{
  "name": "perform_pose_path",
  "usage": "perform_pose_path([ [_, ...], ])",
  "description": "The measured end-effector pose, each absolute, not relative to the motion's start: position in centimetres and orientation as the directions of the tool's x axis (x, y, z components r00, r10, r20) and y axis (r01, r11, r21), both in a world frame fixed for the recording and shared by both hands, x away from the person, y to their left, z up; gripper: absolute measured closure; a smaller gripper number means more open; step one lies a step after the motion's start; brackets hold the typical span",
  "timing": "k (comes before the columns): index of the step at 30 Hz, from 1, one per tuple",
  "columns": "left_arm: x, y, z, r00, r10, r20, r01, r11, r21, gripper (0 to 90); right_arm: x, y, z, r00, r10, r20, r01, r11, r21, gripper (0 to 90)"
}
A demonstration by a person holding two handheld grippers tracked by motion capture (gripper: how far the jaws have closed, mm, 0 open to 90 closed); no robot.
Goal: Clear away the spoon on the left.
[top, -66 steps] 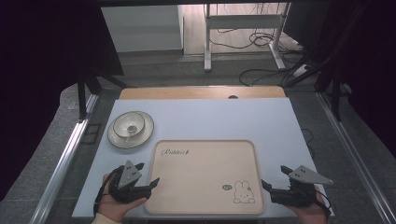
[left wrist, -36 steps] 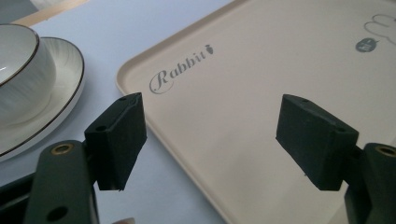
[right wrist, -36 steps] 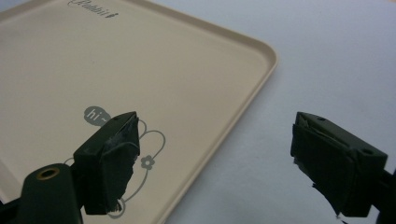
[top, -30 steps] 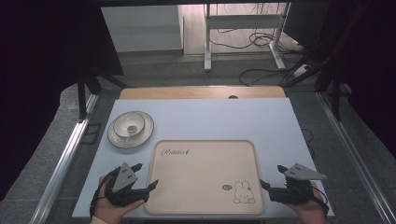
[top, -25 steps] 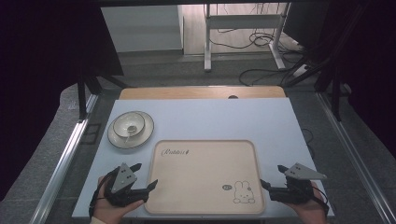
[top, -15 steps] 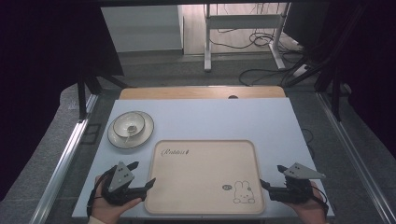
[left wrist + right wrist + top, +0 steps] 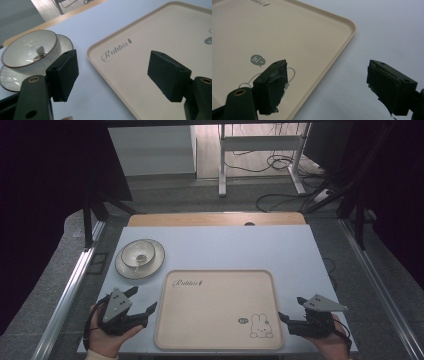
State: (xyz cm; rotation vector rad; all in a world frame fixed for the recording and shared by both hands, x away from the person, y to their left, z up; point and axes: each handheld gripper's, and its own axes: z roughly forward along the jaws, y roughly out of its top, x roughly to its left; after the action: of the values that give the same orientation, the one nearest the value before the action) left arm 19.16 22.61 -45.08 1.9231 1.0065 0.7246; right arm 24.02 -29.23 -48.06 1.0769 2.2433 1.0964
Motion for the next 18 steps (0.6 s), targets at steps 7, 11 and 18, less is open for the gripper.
perform_pose_path([
  [7, 19.3, 23.3, -44.5, 0.491, 0.864, 0.114, 0.366, -0.324, 0.872, 25.6, 24.0, -29.2, -48.1, -0.61, 0.792, -0.033, 0.461, 0.388, 0.798, 17.1],
  [11, 19.4, 23.5, -44.3, 0.483, 0.867, 0.123, 0.361, -0.325, 0.874, 26.3, 24.0, -29.2, -48.1, -0.609, 0.793, -0.033, 0.462, 0.388, 0.797, 17.2],
  [18, 19.7, 24.4, -44.0, 0.45, 0.883, 0.132, 0.358, -0.313, 0.88, 26.7, 24.0, -29.3, -48.0, -0.606, 0.795, -0.033, 0.463, 0.386, 0.798, 17.3],
])
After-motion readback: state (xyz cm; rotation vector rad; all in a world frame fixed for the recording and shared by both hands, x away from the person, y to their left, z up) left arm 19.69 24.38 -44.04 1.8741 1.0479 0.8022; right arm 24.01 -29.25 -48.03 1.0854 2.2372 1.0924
